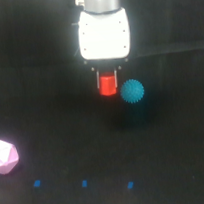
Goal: Pick up the red object from the table
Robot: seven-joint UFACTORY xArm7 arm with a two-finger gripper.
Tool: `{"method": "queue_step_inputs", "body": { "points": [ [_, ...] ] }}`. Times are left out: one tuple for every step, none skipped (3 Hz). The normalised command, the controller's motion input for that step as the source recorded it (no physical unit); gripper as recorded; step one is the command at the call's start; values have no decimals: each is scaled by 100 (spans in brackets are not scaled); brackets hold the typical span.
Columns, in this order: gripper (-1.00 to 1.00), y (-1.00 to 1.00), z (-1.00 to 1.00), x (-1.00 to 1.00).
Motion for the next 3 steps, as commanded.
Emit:
{"method": "queue_step_inputs", "body": {
  "points": [
    [-81,11,25,-51],
    [-100,31,-3,-6],
    [-100,5,-10,8]
  ]
}}
